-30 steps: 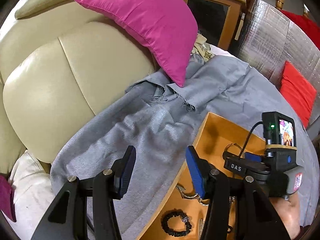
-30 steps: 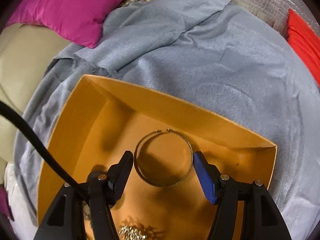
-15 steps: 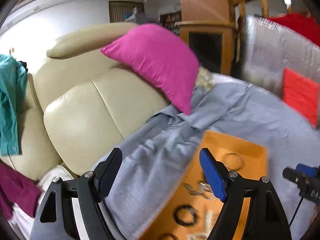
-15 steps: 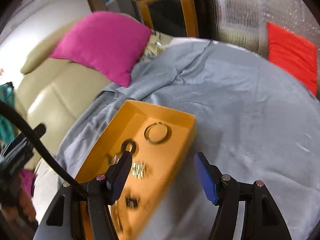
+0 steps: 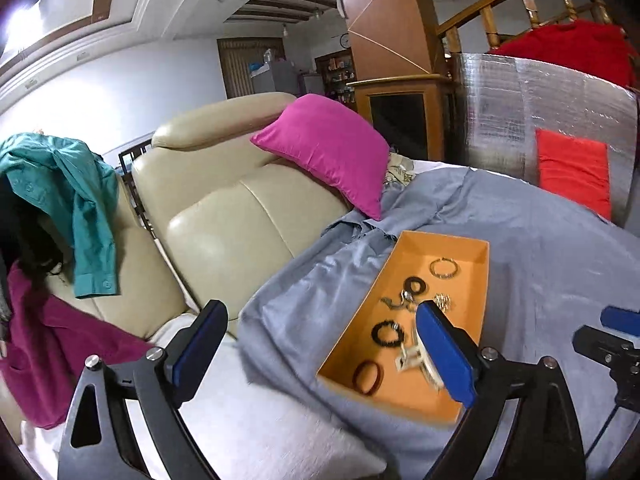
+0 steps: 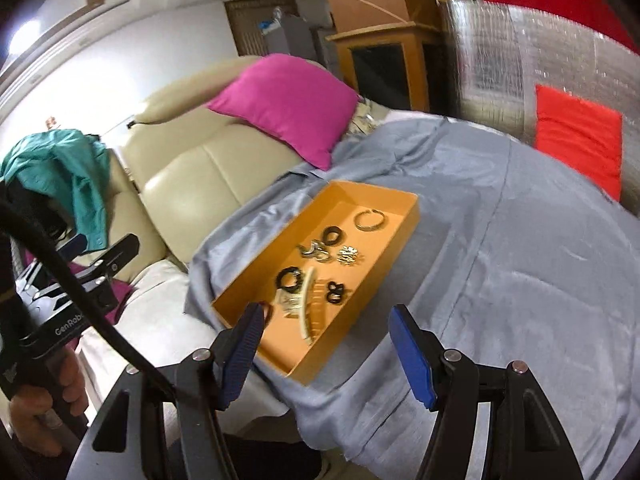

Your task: Organize jewelry

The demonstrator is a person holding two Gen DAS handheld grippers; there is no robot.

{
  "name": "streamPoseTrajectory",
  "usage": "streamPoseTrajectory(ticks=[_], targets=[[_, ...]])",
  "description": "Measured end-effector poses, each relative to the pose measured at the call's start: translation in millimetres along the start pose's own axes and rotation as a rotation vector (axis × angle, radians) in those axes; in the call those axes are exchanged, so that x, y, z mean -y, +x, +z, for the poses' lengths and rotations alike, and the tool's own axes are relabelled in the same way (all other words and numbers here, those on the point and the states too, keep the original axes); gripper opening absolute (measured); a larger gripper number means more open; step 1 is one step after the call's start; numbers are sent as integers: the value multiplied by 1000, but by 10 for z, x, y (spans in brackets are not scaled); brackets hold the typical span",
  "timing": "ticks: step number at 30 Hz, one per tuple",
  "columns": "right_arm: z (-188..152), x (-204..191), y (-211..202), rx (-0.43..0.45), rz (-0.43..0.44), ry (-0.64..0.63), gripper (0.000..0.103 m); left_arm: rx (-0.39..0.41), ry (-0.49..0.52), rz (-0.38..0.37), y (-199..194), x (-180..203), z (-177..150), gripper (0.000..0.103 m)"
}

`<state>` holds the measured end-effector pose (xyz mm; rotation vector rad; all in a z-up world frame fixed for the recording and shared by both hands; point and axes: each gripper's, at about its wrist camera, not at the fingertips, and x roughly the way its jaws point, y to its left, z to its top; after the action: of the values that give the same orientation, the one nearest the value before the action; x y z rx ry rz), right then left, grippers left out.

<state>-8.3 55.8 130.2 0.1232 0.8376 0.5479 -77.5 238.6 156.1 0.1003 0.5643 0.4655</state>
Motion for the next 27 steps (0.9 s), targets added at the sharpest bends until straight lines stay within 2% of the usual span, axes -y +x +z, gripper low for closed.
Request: streamPoseTrajectory(ticks=[11, 19, 27], targets=[[-224, -485, -649, 78, 19, -51, 69, 26, 48, 27, -720, -147, -188, 95], [-312, -608, -855, 91, 18, -45, 70, 32, 57, 28, -926, -198, -246, 95], [-352, -699, -818, 91, -16, -46, 70, 24, 61, 22, -955, -186, -281, 95]])
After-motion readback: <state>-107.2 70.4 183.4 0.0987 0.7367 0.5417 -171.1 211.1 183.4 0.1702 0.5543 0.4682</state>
